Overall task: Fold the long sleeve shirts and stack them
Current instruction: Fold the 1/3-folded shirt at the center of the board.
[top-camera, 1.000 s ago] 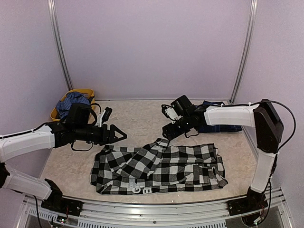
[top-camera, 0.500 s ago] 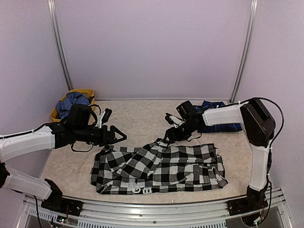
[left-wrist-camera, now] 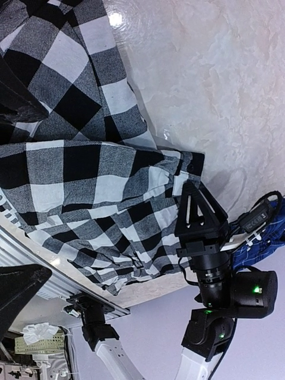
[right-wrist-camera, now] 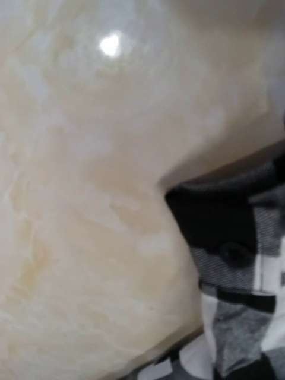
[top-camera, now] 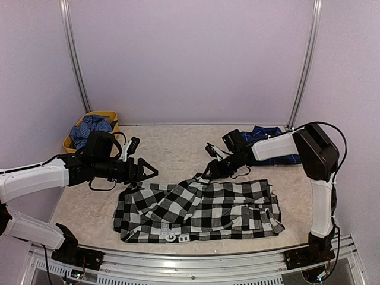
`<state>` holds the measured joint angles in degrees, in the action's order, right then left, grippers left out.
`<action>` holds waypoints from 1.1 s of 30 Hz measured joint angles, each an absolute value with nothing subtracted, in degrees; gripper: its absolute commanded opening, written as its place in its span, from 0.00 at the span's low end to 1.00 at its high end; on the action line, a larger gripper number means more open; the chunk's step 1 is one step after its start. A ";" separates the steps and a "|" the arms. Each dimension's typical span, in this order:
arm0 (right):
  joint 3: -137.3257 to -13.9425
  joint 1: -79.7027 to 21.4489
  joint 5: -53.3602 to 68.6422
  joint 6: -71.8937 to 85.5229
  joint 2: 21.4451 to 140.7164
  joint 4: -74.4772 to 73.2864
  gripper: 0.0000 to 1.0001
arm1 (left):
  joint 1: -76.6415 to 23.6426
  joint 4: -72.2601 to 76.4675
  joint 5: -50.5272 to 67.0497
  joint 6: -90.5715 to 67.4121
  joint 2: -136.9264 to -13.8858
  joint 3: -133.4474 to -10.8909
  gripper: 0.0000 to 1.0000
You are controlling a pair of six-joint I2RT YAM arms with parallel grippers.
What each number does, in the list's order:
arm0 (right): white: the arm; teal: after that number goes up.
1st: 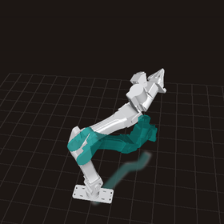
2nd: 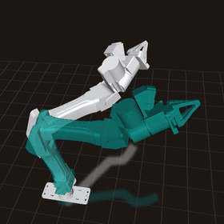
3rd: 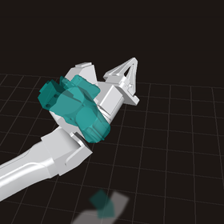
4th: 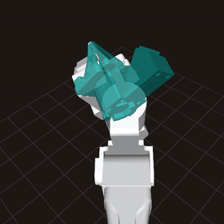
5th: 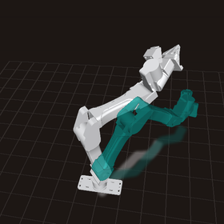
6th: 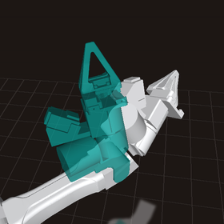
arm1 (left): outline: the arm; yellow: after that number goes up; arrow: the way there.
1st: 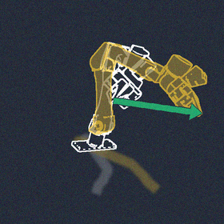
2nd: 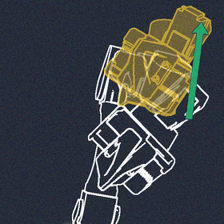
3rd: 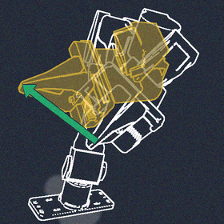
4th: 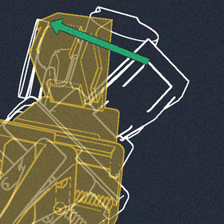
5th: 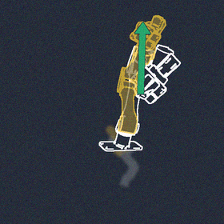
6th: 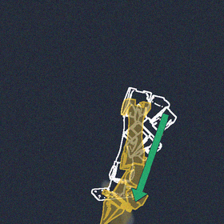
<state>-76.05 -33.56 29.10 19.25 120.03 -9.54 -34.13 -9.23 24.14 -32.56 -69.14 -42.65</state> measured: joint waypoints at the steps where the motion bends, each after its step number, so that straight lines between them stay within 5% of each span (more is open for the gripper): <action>1: -75.96 -33.56 29.47 19.53 120.20 -9.13 0.25 | -34.13 -9.21 24.14 -32.56 -69.14 -42.65 0.77; 6: -74.26 -33.50 30.76 20.53 120.25 -7.62 0.00 | -34.11 -9.23 24.12 -32.53 -69.14 -42.65 0.77; 23: -68.45 -32.42 20.51 20.23 94.00 -11.38 0.00 | -32.69 -11.40 20.43 -31.48 -68.25 -42.65 0.87; 33: -58.63 -30.81 12.05 19.35 90.80 -18.00 0.00 | -32.64 -12.14 19.44 -31.42 -68.20 -42.65 0.87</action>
